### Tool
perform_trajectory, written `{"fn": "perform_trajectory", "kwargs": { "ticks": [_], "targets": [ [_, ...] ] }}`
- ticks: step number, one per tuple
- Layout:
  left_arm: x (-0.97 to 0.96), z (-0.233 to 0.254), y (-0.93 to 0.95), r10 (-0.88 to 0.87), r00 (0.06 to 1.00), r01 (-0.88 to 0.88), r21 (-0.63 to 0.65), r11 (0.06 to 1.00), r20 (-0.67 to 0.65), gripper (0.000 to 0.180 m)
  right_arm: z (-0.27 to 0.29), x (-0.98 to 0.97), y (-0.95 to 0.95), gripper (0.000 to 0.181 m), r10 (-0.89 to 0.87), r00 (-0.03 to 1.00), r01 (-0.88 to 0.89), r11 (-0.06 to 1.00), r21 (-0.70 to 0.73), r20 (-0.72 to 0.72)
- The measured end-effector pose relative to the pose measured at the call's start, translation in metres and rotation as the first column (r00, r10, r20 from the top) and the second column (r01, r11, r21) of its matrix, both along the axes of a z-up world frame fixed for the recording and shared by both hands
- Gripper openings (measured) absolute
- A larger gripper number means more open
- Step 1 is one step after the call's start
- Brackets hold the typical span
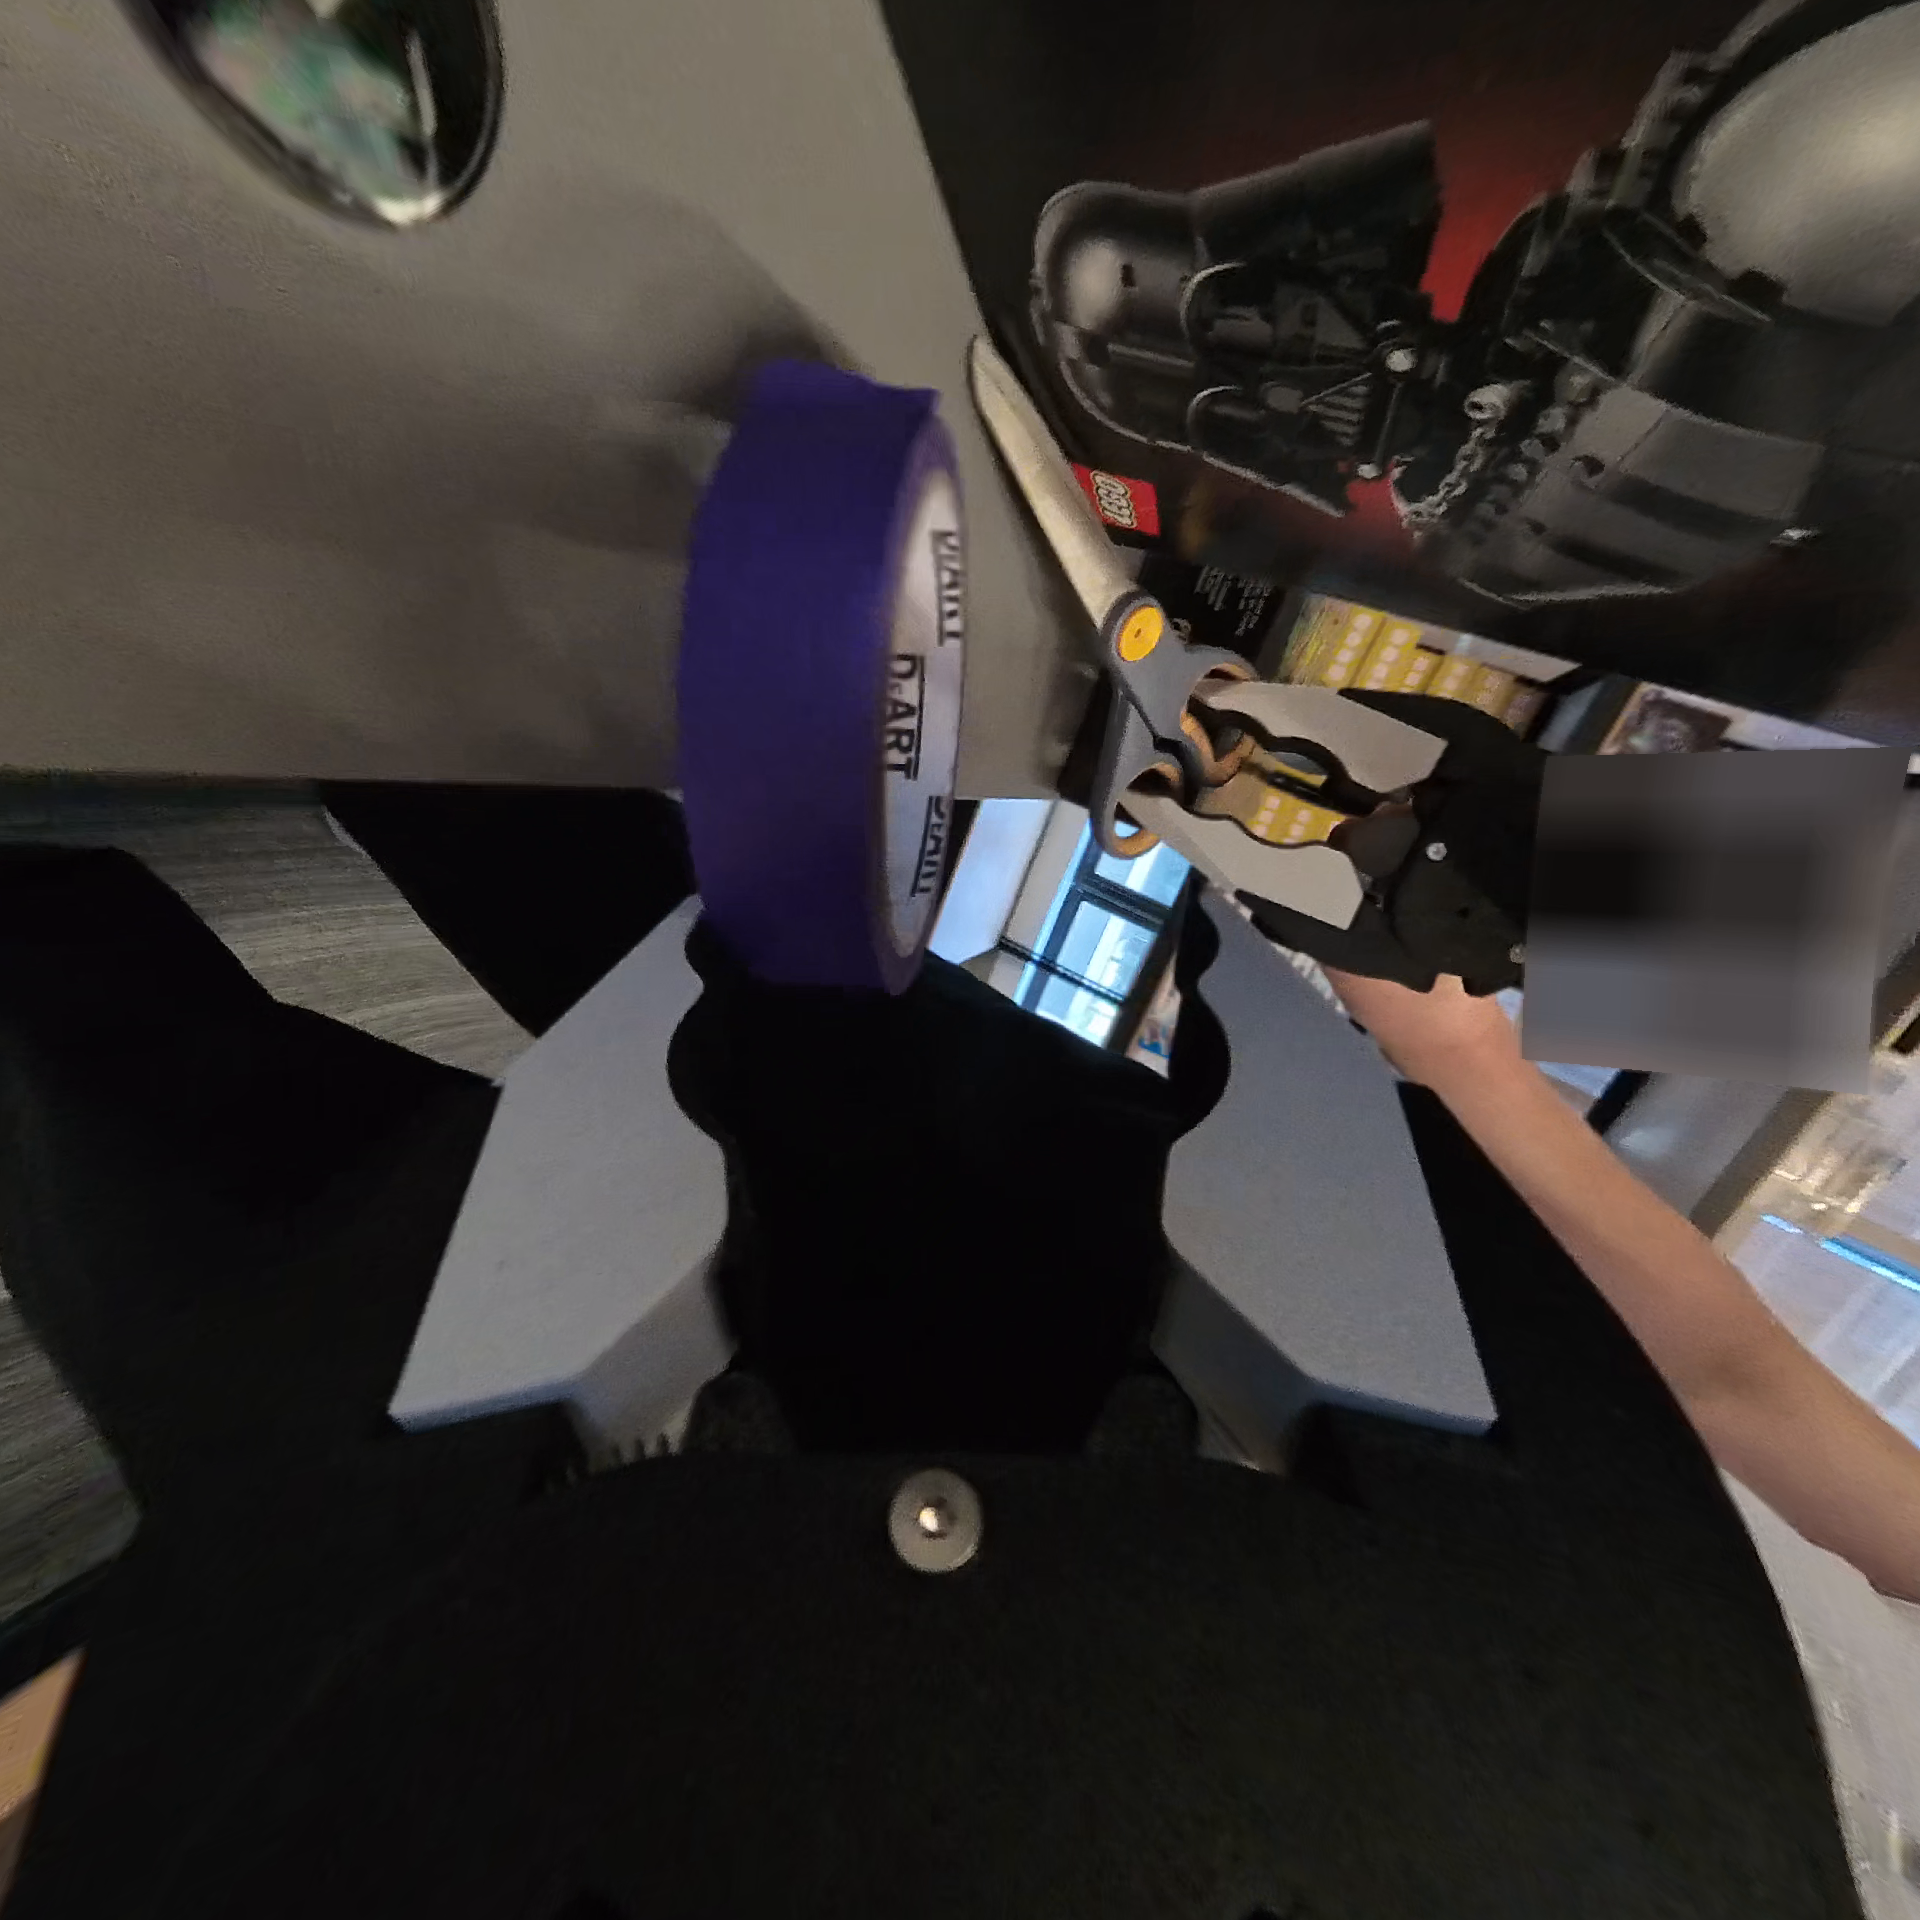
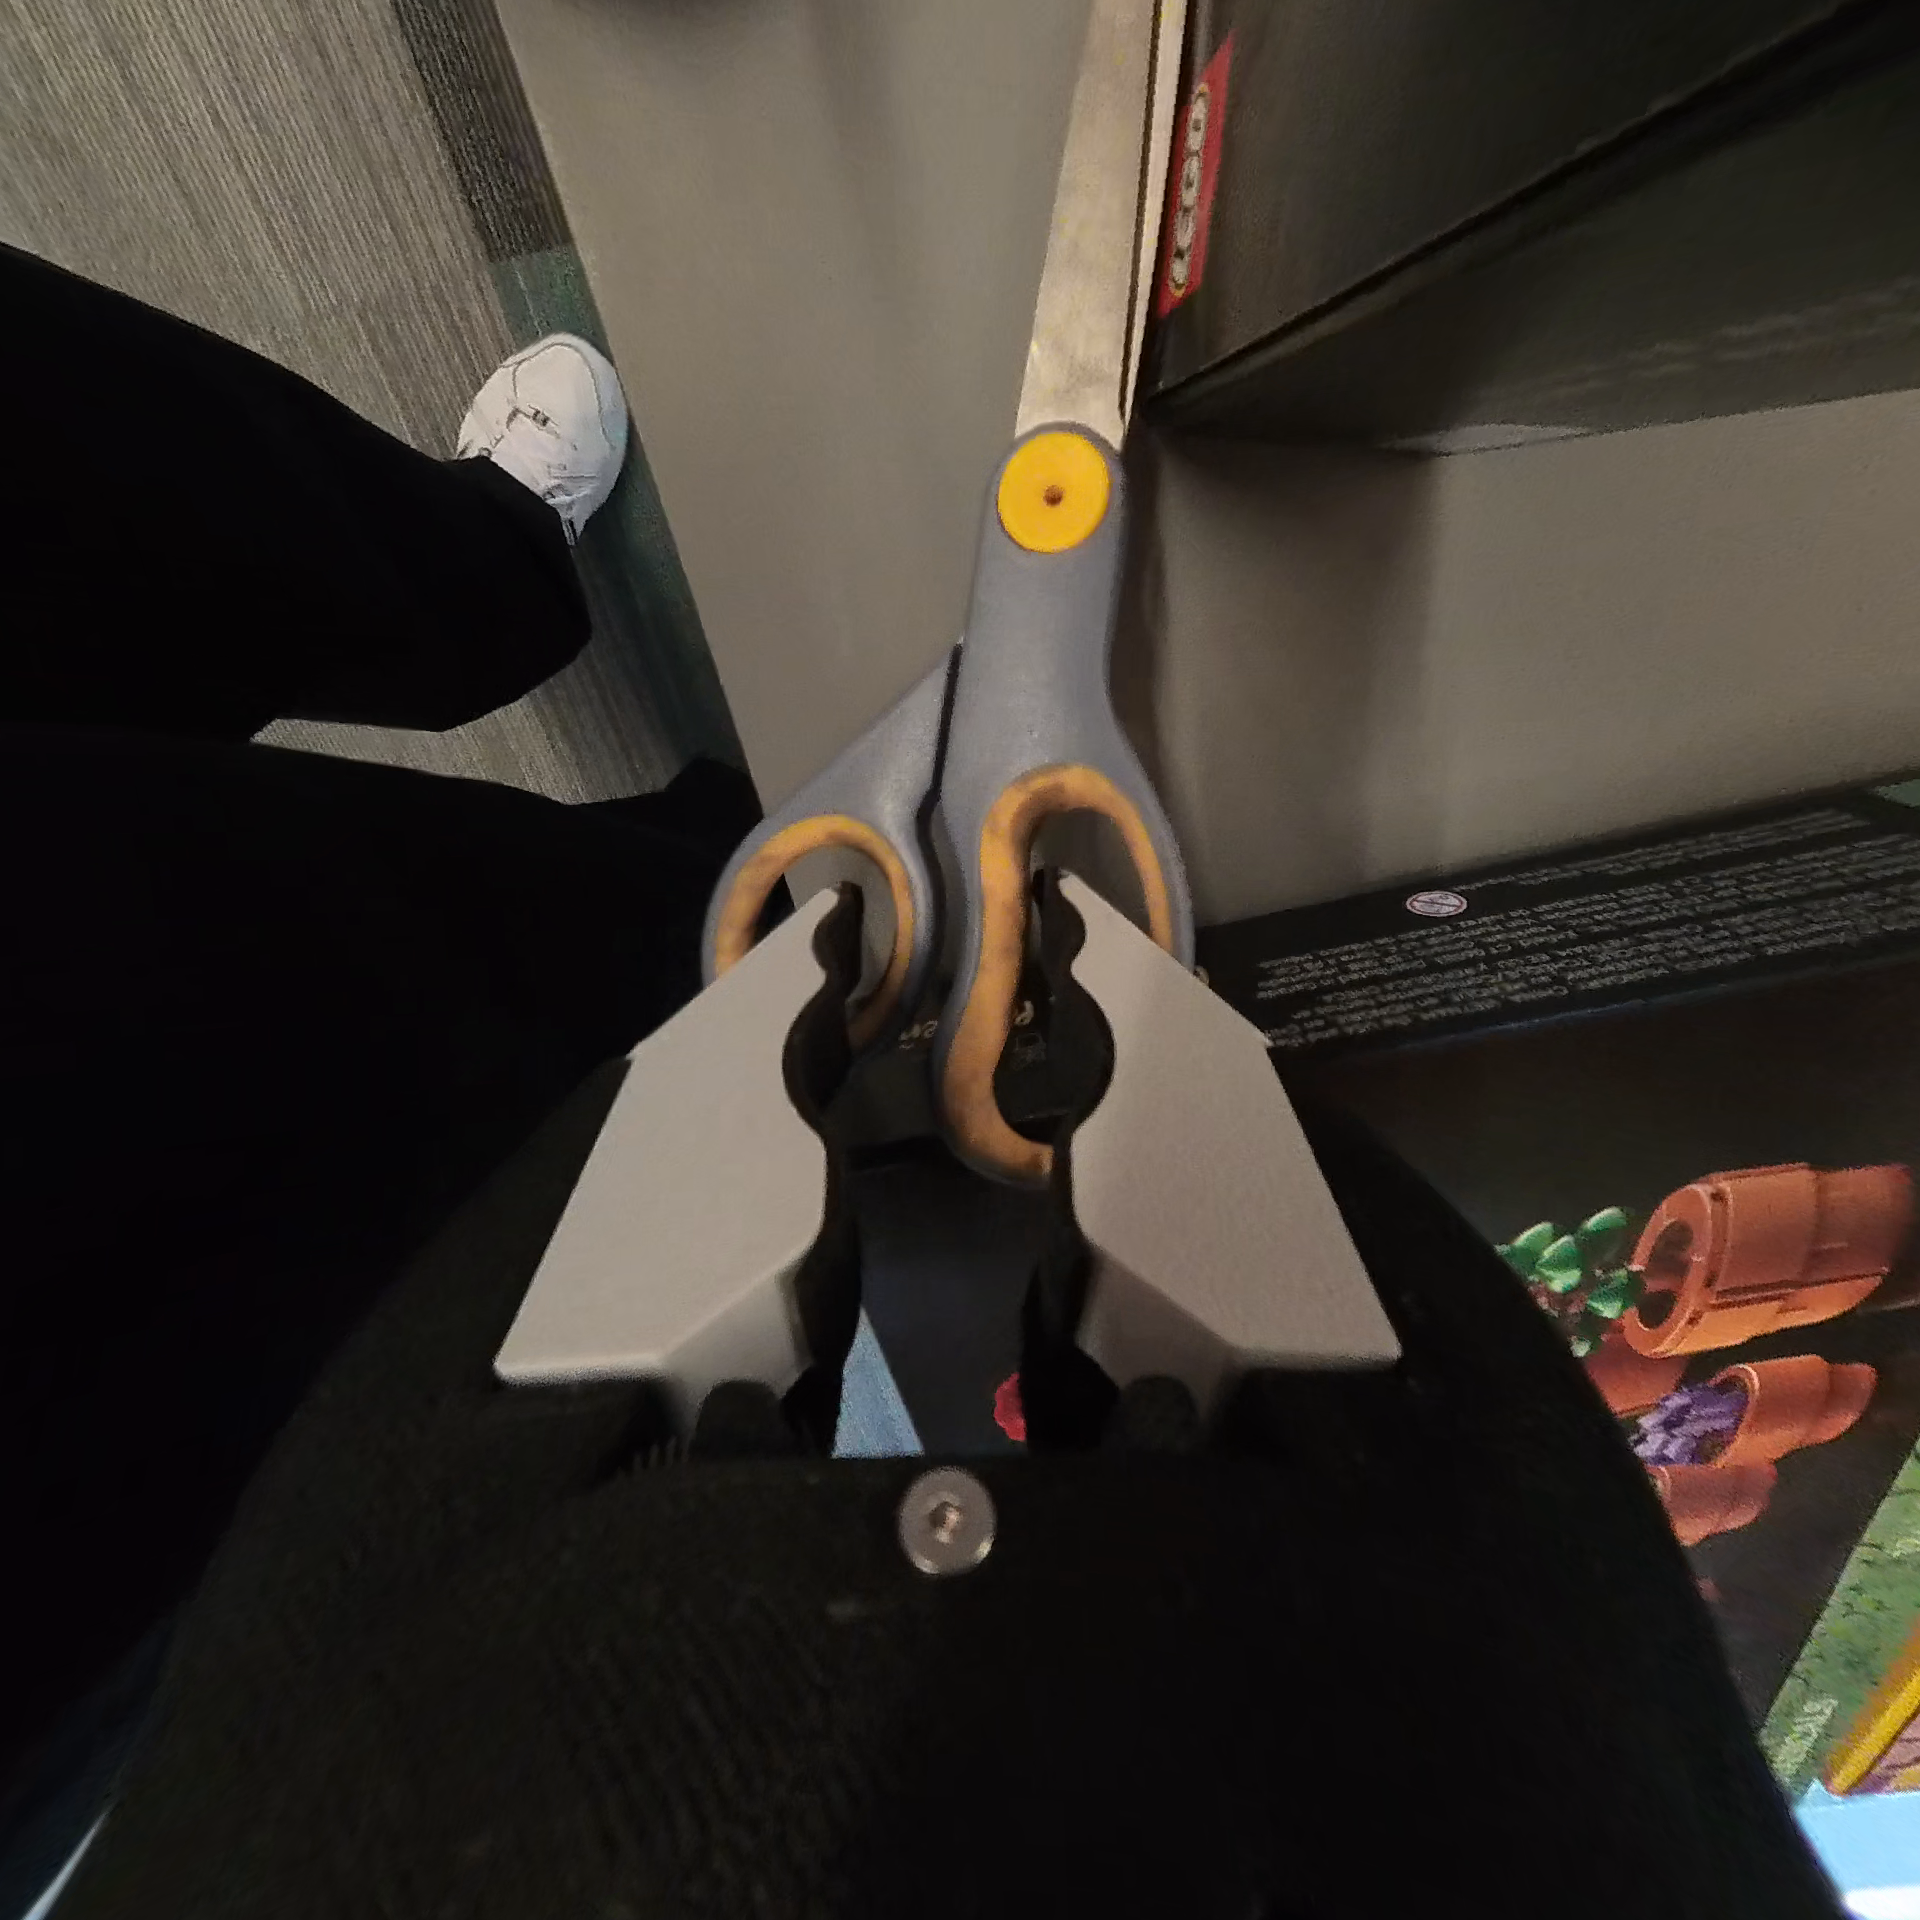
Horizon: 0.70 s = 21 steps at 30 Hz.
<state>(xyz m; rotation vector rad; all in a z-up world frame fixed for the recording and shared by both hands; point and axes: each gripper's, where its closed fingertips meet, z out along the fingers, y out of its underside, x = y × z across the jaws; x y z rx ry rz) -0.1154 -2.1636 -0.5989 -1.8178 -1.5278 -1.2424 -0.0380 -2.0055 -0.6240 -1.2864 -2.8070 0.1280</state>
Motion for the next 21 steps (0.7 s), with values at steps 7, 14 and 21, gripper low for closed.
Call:
{"fn": "perform_trajectory", "kwargs": {
  "ticks": [7, 14, 21],
  "targets": [
    [0.021, -0.020, 0.007, -0.095, 0.996, 0.094, -0.056, 0.994, -0.002, 0.084, 0.007, 0.003, -0.008, 0.043, 0.010, 0.996, -0.014, 0.999, -0.052, -0.084],
    [0.022, -0.030, 0.010, -0.218, 0.975, 0.210, -0.170, 0.963, -0.030, 0.081, -0.004, -0.023, -0.017, 0.045, -0.054, 0.994, 0.046, 0.995, -0.083, -0.093],
    [-0.016, -0.017, -0.008, 0.018, 0.990, -0.031, -0.093, 0.995, -0.138, 0.067, 0.063, -0.024, -0.028, 0.037, -0.092, 0.967, 0.015, 0.951, -0.308, -0.237]
  ]
}}
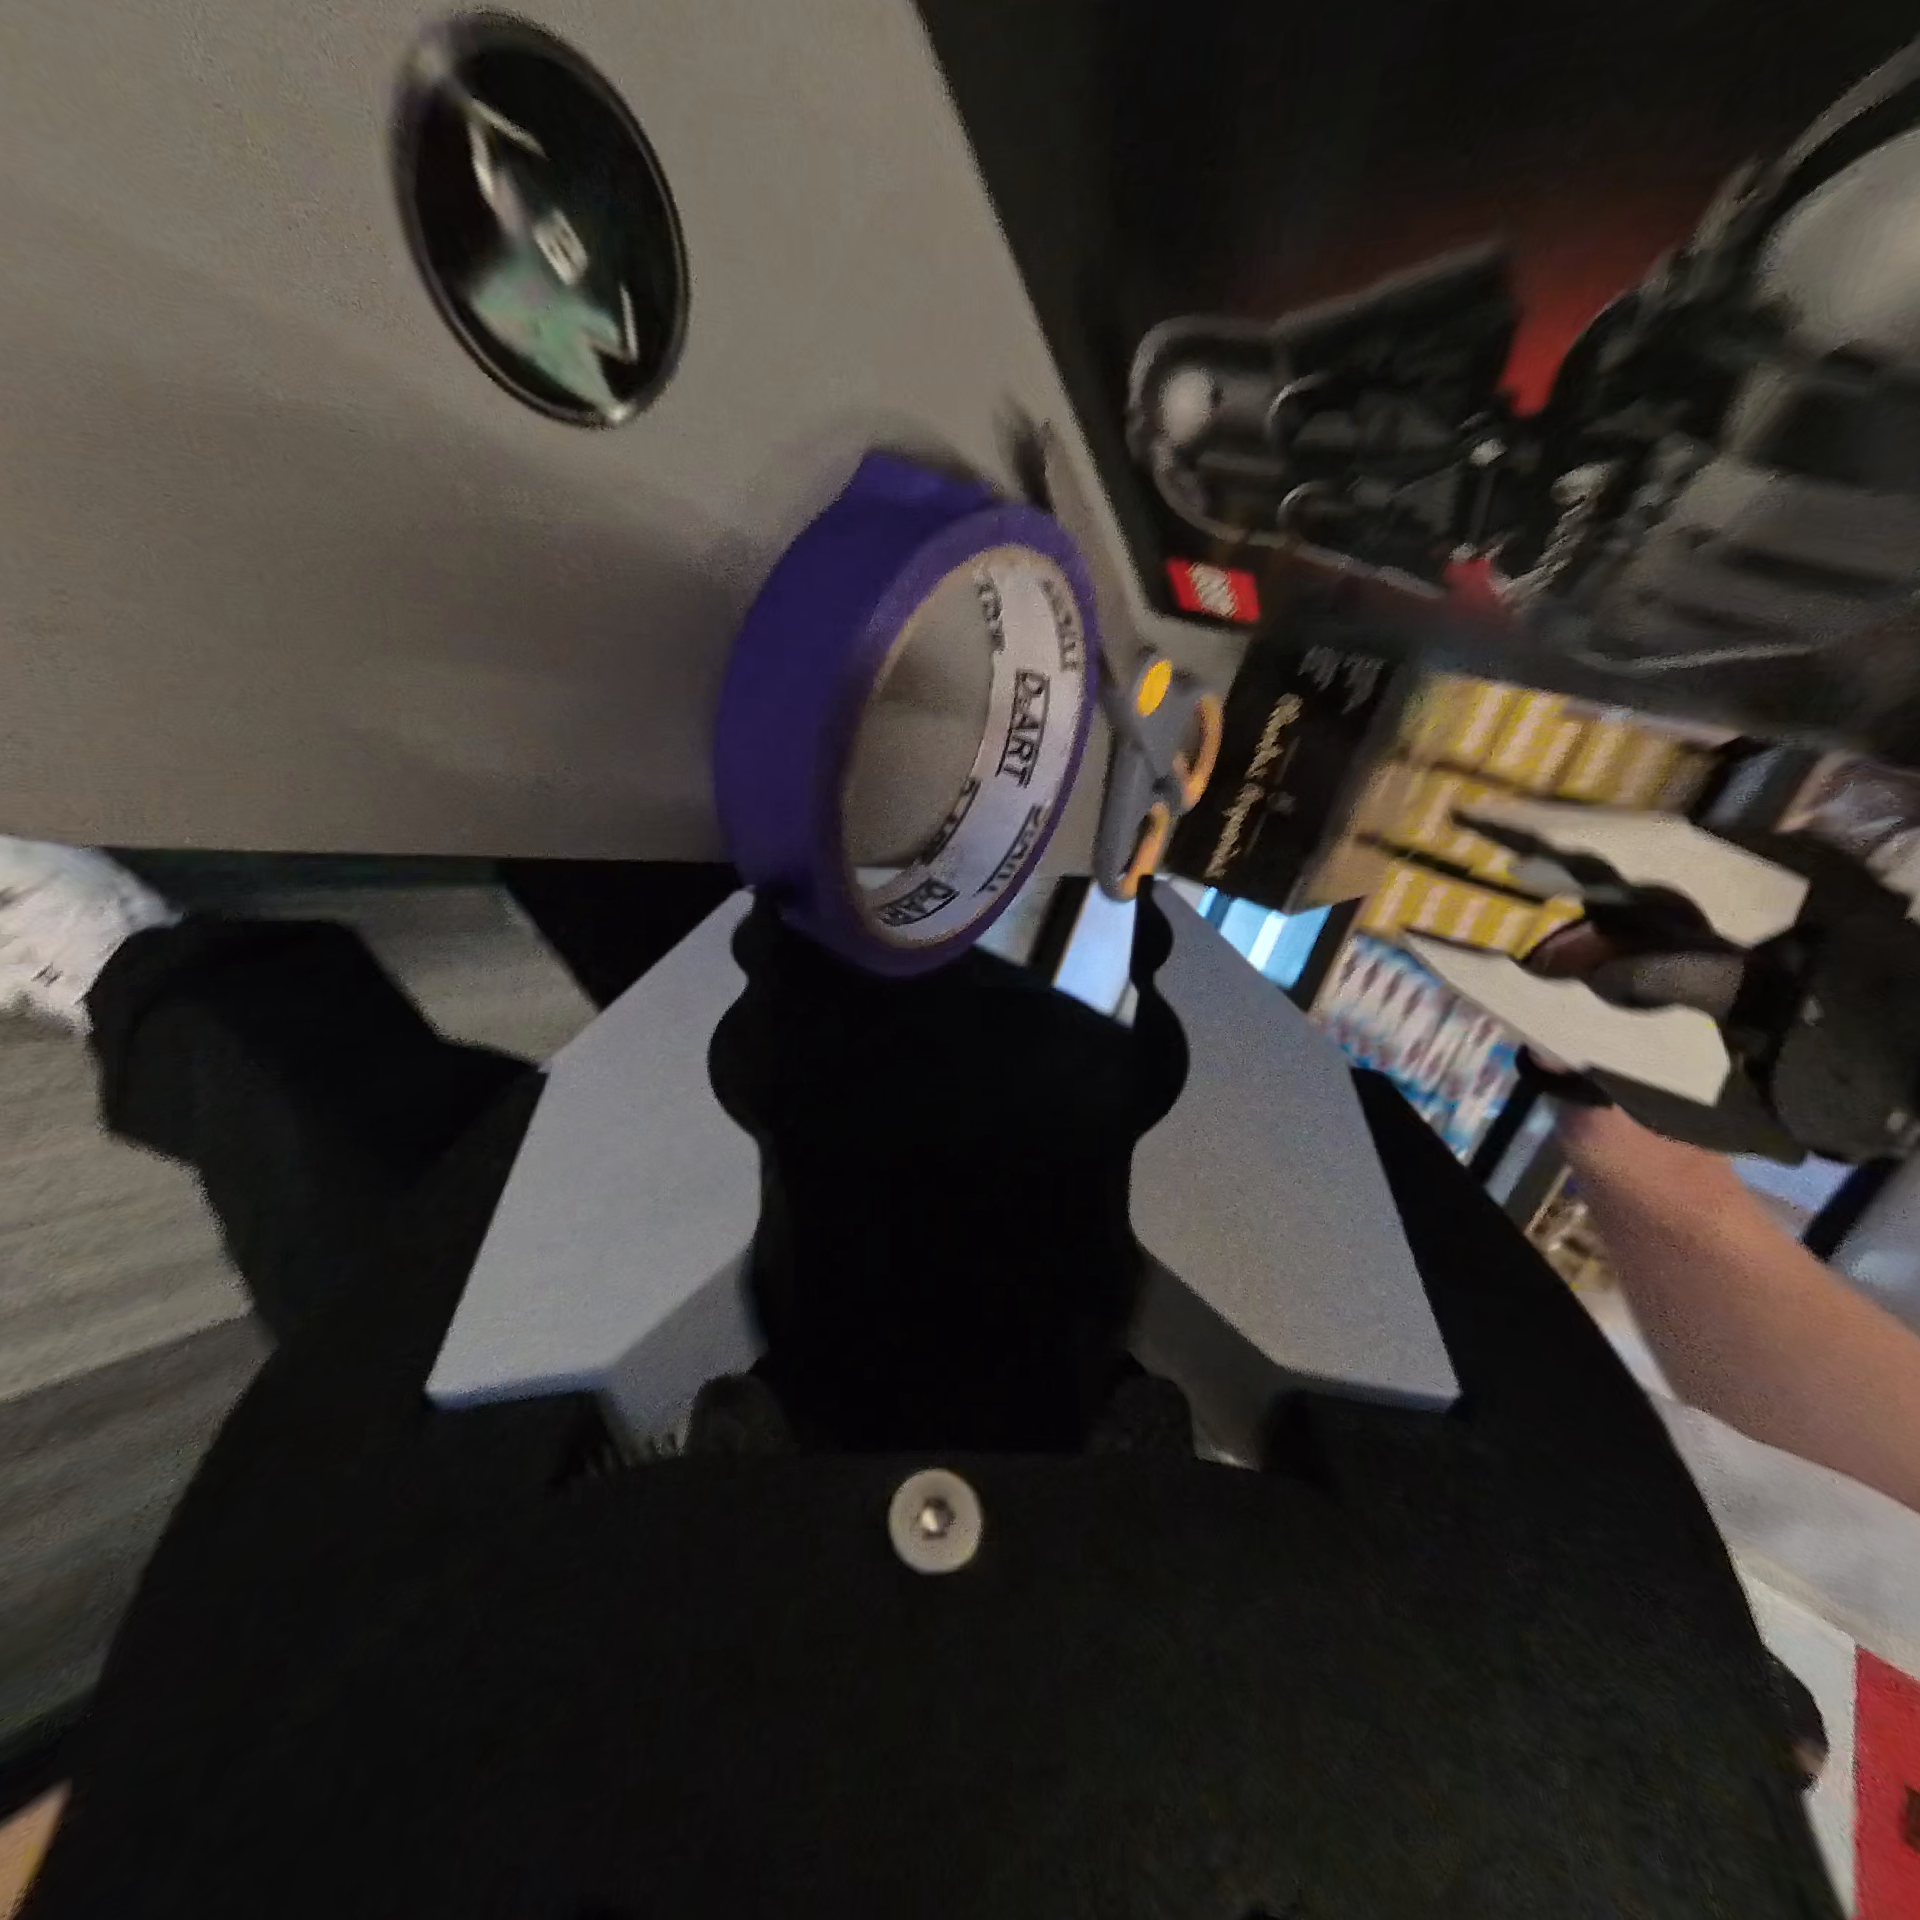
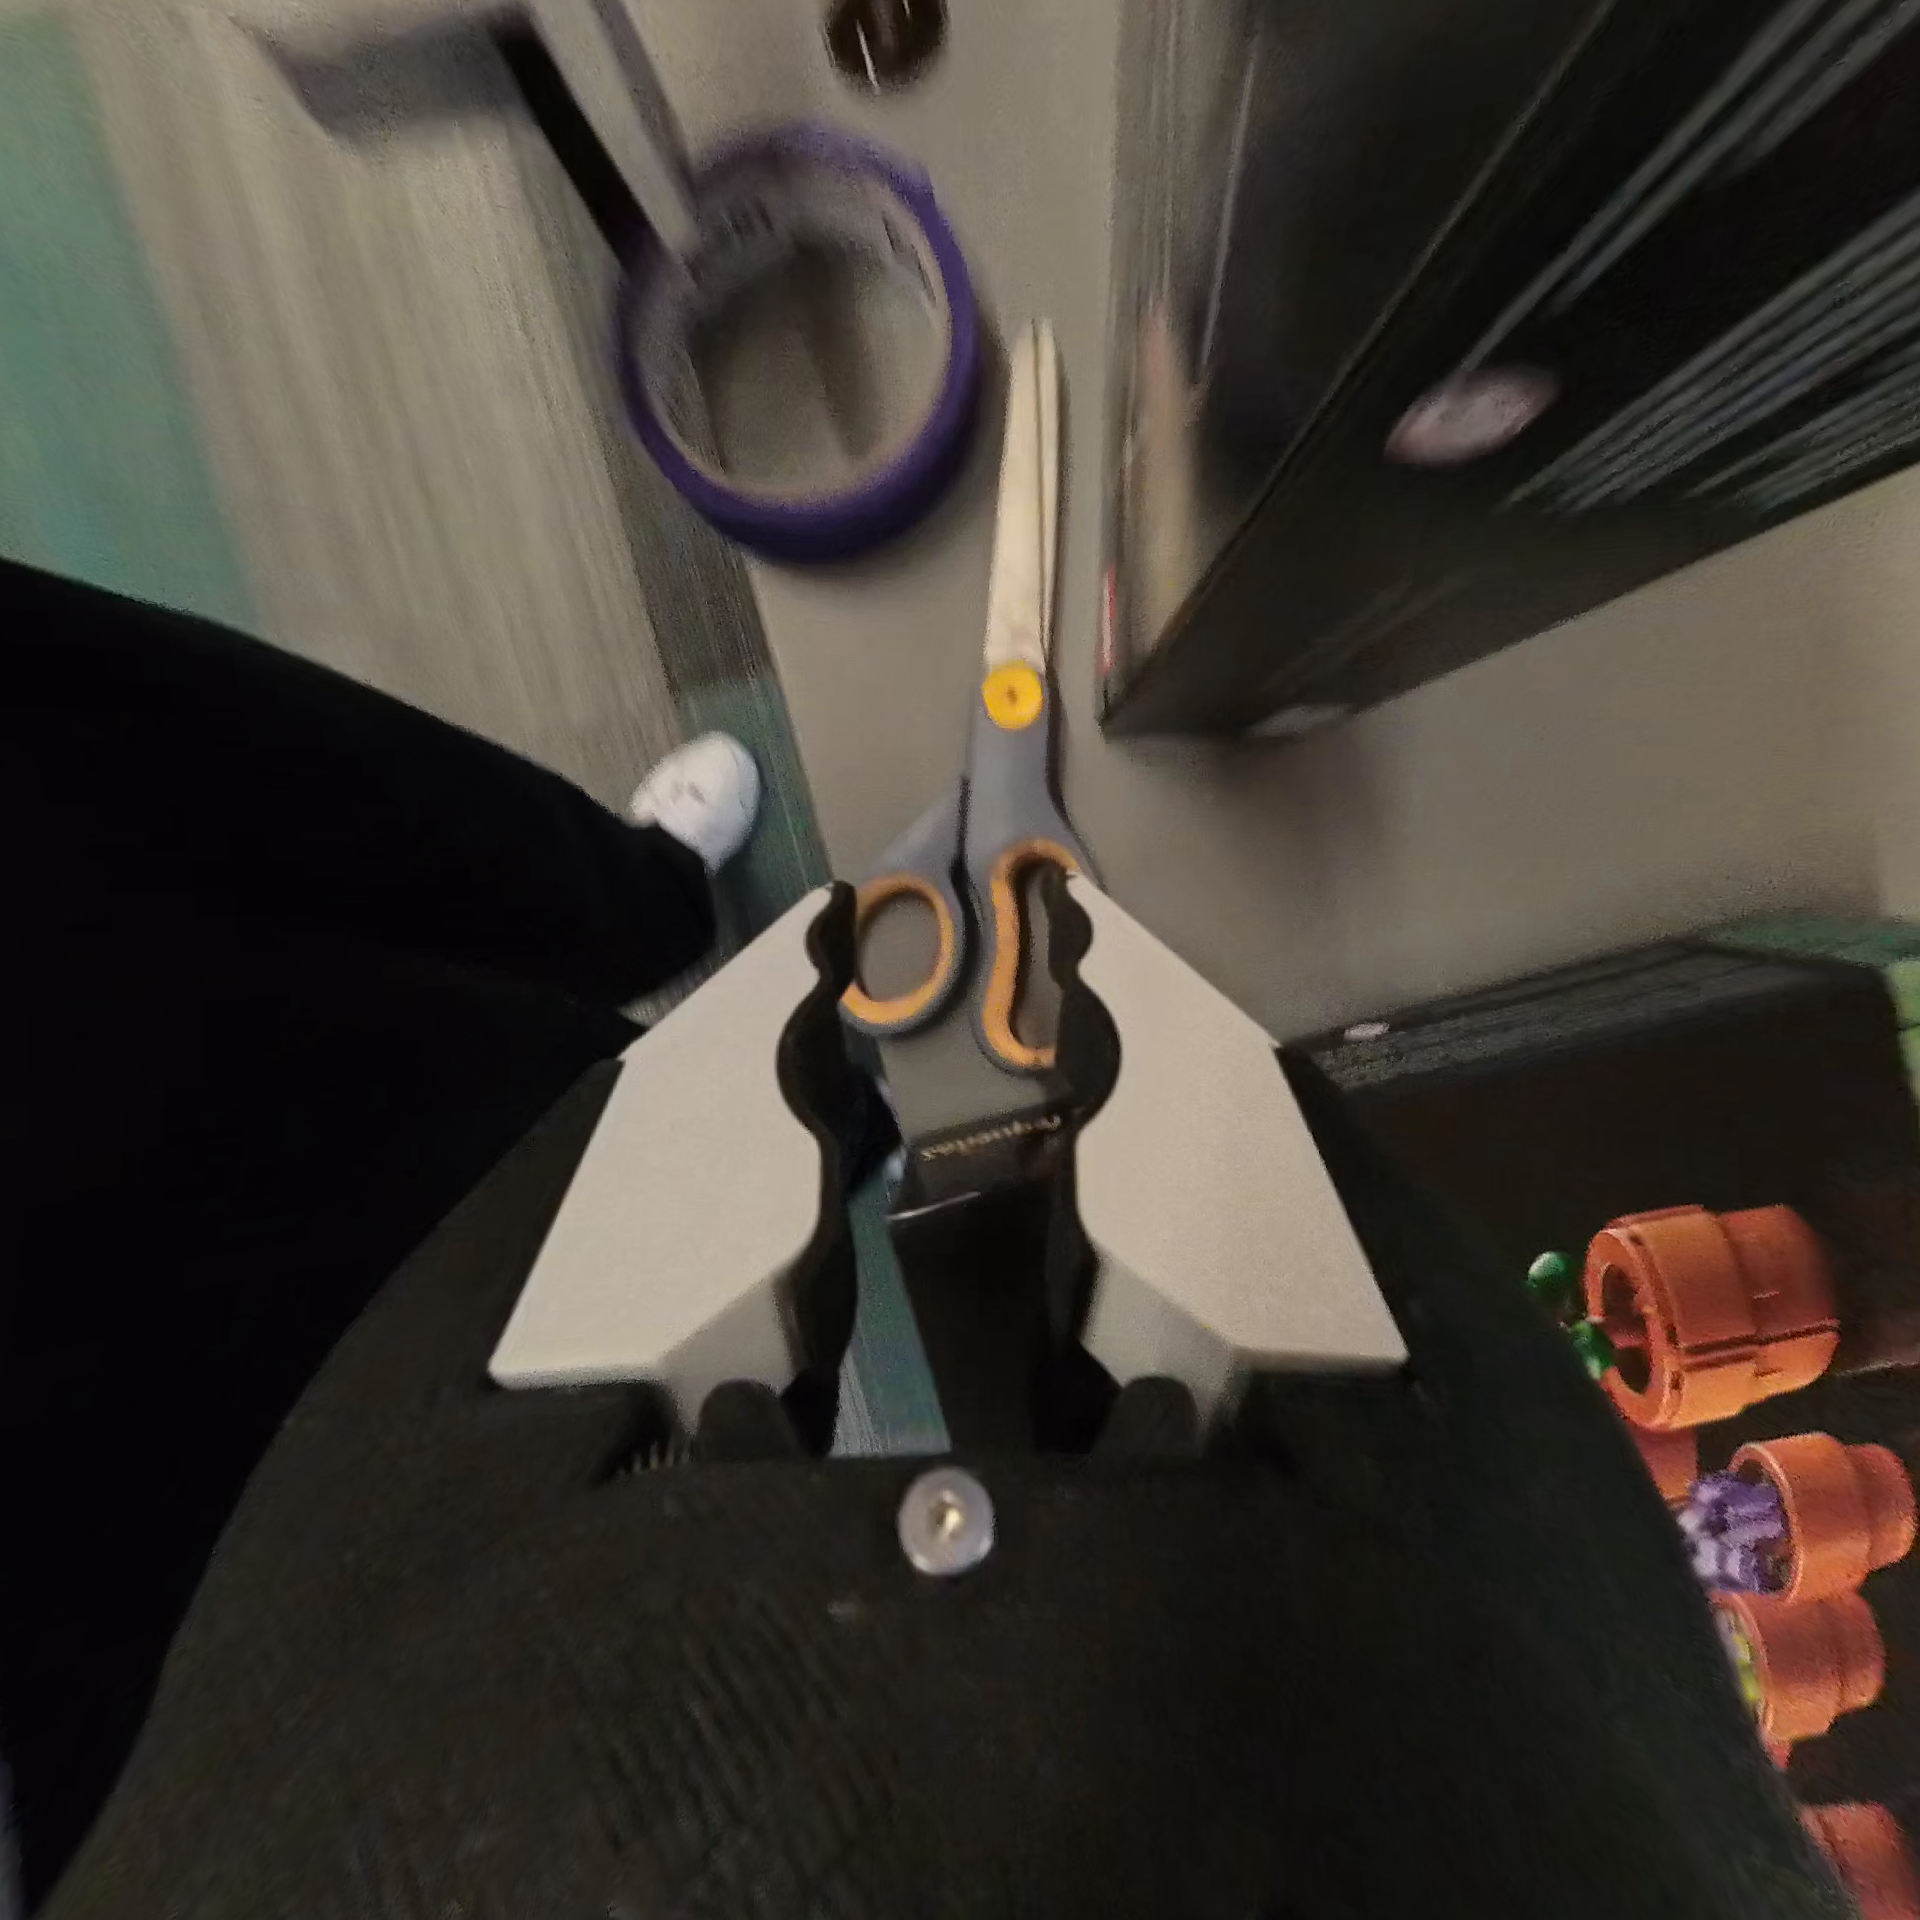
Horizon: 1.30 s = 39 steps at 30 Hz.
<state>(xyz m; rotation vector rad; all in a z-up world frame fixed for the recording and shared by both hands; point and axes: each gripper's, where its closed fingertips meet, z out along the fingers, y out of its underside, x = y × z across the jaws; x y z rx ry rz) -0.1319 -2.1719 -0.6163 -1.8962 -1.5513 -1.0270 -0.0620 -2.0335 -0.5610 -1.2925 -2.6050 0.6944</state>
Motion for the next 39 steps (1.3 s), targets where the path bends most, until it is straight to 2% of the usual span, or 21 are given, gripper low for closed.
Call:
{"fn": "perform_trajectory", "kwargs": {
  "ticks": [3, 5, 7, 9, 12, 15, 19, 22, 26, 30, 39],
  "targets": [
    [-0.022, 0.030, -0.005, 0.143, 0.990, -0.139, 0.158, 0.978, -0.014, 0.065, 0.075, -0.012, -0.012, 0.029, -0.035, 0.981, 0.006, 0.988, -0.154, -0.191],
    [-0.044, 0.077, -0.004, 0.274, 0.961, -0.247, 0.327, 0.912, -0.039, 0.060, 0.133, -0.030, -0.017, 0.025, -0.091, 0.955, 0.015, 0.965, -0.262, -0.281],
    [-0.059, 0.134, 0.000, 0.365, 0.929, -0.284, 0.505, 0.815, -0.065, 0.058, 0.182, -0.053, -0.021, 0.023, -0.143, 0.952, 0.025, 0.917, -0.398, -0.270],
    [-0.065, 0.181, 0.013, 0.402, 0.913, -0.268, 0.639, 0.721, -0.071, 0.065, 0.206, -0.076, -0.020, 0.025, -0.139, 0.976, 0.044, 0.877, -0.478, -0.166],
    [-0.070, 0.219, 0.036, 0.421, 0.907, -0.277, 0.737, 0.617, -0.011, 0.070, 0.215, -0.111, -0.017, 0.032, -0.086, 0.985, 0.011, 0.891, -0.453, -0.147],
    [-0.071, 0.233, 0.053, 0.417, 0.907, -0.316, 0.760, 0.568, 0.065, 0.067, 0.200, -0.120, -0.031, 0.038, 0.021, 0.990, -0.067, 0.941, -0.333, -0.140],
    [-0.060, 0.236, 0.067, 0.394, 0.919, -0.278, 0.730, 0.625, 0.012, 0.058, 0.184, -0.121, -0.053, 0.044, 0.078, 0.982, -0.115, 0.968, -0.221, -0.169],
    [-0.063, 0.240, 0.068, 0.412, 0.911, -0.274, 0.726, 0.631, -0.014, 0.040, 0.177, -0.134, -0.048, 0.043, 0.047, 0.971, -0.075, 0.990, -0.116, -0.234],
    [-0.064, 0.237, 0.073, 0.384, 0.923, -0.254, 0.709, 0.658, -0.026, 0.029, 0.168, -0.135, -0.049, 0.040, 0.060, 0.971, -0.077, 0.995, -0.065, -0.231],
    [-0.064, 0.241, 0.072, 0.392, 0.918, -0.239, 0.709, 0.663, -0.057, 0.000, 0.167, -0.138, -0.045, 0.028, 0.076, 0.956, -0.074, 0.997, 0.019, -0.284],
    [-0.064, 0.242, 0.071, 0.406, 0.914, -0.290, 0.701, 0.652, 0.001, 0.000, 0.164, -0.139, -0.043, 0.026, 0.123, 0.919, -0.070, 0.986, 0.153, -0.374]
  ]
}}
